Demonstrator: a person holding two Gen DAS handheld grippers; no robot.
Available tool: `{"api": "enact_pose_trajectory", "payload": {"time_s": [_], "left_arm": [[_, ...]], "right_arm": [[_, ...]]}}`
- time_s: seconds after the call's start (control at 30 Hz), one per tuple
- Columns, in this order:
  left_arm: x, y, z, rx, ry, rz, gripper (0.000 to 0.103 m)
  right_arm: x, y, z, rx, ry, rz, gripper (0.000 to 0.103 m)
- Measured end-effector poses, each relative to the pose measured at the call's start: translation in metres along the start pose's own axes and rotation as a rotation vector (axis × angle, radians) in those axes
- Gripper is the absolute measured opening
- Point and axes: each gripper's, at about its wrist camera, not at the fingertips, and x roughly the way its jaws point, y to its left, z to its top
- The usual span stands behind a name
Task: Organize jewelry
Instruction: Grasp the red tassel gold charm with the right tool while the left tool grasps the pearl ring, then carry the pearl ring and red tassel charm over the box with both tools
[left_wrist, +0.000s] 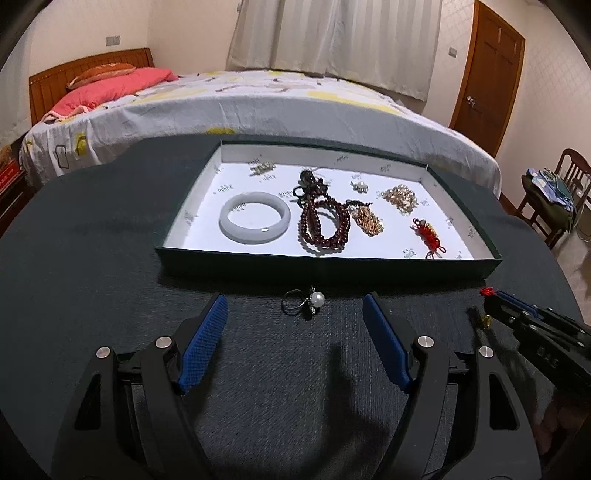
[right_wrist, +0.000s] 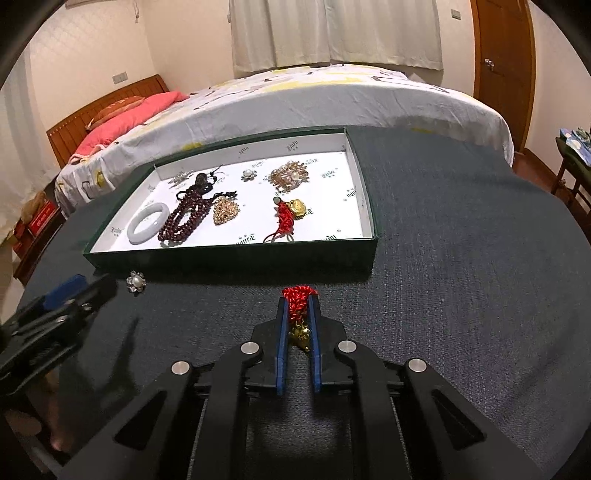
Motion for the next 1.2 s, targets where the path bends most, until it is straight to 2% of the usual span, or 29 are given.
{"api": "enact_pose_trajectory", "payload": {"time_s": [0.07, 0.1, 0.37, 0.53, 0.9, 1.2], "left_arm": [[0.009, -0.003, 0.002, 0.007, 0.023, 0.0, 0.072], [0.013, -0.003, 0.002, 0.01, 0.035, -0.005, 0.067], [0.034, -0.001, 0.005, -0.003, 0.104, -0.032, 0.05], [0.037, -0.001, 0.007, 0.019, 0.109, -0.036, 0.029], [0.027, 0.002, 0.006, 0.033, 0.083, -0.034, 0.029], [-0.005, 0.003, 0.013, 0.028, 0.031, -0.051, 0.029]], "right_arm": [[0.001, -0.001, 0.001, 0.006, 0.003, 0.01, 0.011], [0.001, -0.001, 0.001, 0.01, 0.002, 0.015, 0.011], [0.003, -0.002, 0.001, 0.02, 0.007, 0.039, 0.011], [0.005, -0.001, 0.0, 0.02, 0.011, 0.044, 0.011], [0.005, 0.001, 0.001, 0.019, 0.008, 0.045, 0.011], [-0.014, 0.011, 0.008, 0.002, -0.037, 0.053, 0.011]]}}
